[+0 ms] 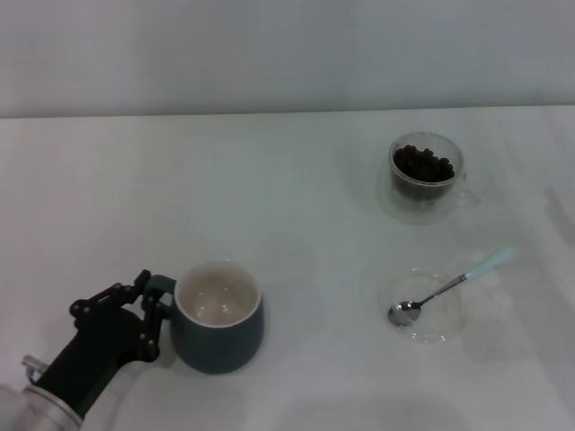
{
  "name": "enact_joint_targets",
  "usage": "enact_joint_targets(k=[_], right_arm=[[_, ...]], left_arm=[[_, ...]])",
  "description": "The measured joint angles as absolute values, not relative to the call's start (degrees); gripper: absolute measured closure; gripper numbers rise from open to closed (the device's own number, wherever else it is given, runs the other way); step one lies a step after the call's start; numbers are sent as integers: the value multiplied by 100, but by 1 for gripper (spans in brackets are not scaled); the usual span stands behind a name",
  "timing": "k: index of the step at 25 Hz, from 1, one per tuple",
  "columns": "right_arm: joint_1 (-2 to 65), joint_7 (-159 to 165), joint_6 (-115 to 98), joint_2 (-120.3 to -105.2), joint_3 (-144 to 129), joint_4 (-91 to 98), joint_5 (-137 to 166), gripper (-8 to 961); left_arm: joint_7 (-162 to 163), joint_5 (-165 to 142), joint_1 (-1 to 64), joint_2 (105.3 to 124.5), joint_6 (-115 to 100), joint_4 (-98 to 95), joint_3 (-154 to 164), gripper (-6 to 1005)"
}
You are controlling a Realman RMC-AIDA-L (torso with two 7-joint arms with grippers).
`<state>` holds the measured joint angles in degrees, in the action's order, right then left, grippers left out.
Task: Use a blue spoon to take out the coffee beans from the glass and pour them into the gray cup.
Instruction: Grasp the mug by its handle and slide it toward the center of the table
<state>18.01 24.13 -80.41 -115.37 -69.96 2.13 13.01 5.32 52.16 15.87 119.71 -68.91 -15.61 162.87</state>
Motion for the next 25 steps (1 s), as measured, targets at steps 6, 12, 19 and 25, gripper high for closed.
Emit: enact_joint_targets(k=[6,12,19,25], right_arm=[[1802,2392,-8029,-11531,-6996,288,1301,83],[1802,2375,-8025,-11531,-6996,304,1301,83],[1793,2373,-8024,-11524,-6996,308,1301,84],[1766,2372,-8065,-11522,-6996,308,1301,84]], left_arm=[[530,5091,1771,11983,-6482,-1757,16285,868],[524,4994,1956,11996,-6033,-1948,16286,868],[519,4929,1920,11997,-6038,-1977,16286,875],[519,4881,1895,11987,-6052,-1983,16285,727]])
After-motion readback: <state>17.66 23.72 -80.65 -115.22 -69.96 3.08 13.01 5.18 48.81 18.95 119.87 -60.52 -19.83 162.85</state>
